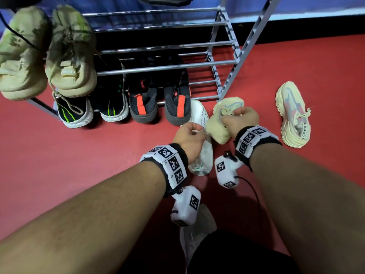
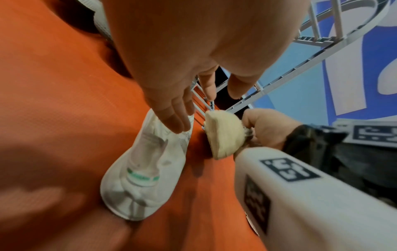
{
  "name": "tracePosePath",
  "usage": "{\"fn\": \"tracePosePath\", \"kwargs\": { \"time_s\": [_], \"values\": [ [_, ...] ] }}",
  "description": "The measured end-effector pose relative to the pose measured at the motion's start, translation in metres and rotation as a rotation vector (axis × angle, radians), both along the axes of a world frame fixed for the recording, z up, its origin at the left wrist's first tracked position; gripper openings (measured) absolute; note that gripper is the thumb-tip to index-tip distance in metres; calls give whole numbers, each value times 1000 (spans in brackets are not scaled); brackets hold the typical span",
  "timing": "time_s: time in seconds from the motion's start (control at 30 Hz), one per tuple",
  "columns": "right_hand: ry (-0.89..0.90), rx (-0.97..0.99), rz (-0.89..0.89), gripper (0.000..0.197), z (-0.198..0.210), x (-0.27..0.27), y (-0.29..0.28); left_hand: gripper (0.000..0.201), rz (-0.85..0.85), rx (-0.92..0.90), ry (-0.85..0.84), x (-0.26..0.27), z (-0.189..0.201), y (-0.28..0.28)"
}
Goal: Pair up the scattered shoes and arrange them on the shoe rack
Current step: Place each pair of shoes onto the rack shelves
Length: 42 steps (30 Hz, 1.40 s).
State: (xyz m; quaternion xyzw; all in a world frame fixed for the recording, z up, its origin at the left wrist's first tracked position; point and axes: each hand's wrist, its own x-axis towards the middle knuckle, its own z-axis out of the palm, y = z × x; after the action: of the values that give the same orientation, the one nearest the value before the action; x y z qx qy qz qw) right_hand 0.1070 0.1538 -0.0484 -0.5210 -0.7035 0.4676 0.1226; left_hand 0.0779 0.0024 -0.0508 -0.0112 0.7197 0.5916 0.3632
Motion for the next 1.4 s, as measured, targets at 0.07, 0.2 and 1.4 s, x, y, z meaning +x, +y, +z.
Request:
{"fn": "tracePosePath", "kwargs": {
  "time_s": [0.07, 0.2, 1.4],
  "values": [
    [42, -131, 0, 19, 6, 2, -6, 23, -8, -10, -36, 4, 2, 1],
    [38, -247, 141, 15, 11, 9, -21, 41, -15, 22, -29, 13, 9, 4],
    [-731, 199, 308, 31, -47, 86, 124, 9, 58, 110, -254, 39, -14, 76]
  ]
}}
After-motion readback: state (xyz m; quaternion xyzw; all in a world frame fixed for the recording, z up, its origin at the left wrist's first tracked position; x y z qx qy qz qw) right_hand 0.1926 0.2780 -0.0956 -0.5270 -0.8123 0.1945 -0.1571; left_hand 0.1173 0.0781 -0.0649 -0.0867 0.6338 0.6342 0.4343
